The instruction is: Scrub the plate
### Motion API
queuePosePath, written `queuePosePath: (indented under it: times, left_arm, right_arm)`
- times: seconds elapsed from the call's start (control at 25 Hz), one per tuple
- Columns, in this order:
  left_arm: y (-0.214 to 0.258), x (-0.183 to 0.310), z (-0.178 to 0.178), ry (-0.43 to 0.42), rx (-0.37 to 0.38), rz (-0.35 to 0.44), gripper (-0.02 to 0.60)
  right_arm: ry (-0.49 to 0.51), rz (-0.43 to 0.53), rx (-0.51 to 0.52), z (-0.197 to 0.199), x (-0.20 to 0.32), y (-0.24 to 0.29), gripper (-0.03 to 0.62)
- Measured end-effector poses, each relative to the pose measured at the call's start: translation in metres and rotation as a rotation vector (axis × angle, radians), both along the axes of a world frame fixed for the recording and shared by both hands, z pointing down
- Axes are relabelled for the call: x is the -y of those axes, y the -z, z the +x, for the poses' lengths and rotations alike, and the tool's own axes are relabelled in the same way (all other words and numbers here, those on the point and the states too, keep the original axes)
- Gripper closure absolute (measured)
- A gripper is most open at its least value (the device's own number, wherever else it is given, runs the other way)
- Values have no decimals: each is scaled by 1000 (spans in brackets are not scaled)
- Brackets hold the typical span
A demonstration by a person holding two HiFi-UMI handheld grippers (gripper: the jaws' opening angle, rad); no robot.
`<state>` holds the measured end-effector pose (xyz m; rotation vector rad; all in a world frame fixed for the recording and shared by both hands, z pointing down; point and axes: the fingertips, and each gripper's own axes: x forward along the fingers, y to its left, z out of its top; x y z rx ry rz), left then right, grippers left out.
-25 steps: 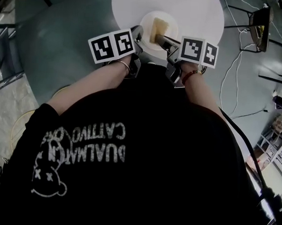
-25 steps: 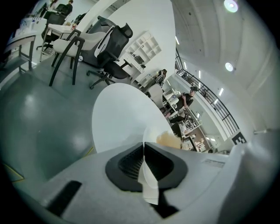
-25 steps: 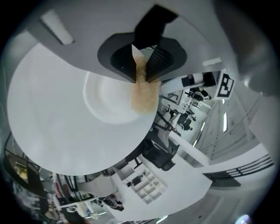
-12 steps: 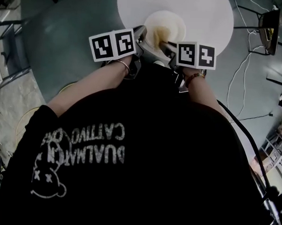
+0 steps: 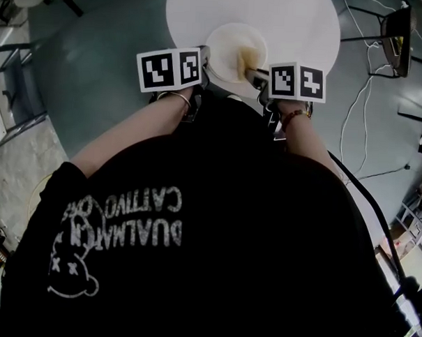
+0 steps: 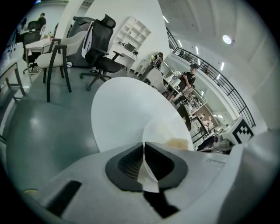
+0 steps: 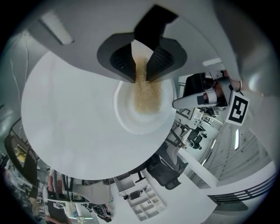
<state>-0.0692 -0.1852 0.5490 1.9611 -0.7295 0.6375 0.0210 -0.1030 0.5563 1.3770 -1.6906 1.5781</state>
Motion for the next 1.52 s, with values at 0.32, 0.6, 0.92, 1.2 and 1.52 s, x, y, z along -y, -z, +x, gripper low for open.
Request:
queuePosePath:
  times: [0.32,0.6,0.92,1.2,1.52]
  left_arm:
    - [-9,2,-11,-56,87,10,561]
    - [-11,1,-13,-64,95,3,561]
    - [-15,2,-15,-77,95,-1,561]
    - [-14,10,1,-79,105,-18,561]
    - [-16,12,4,-82,107,-31,561]
  right_arm:
    - [25,-2,-64,13,-1,-1,492]
    - [39,6,-101,14,0,0,491]
    - [23,8,-89,15,3,1,491]
    - [23,-11,-103,35,11,6,493]
    - [5,-26,-111,50,15,7,501]
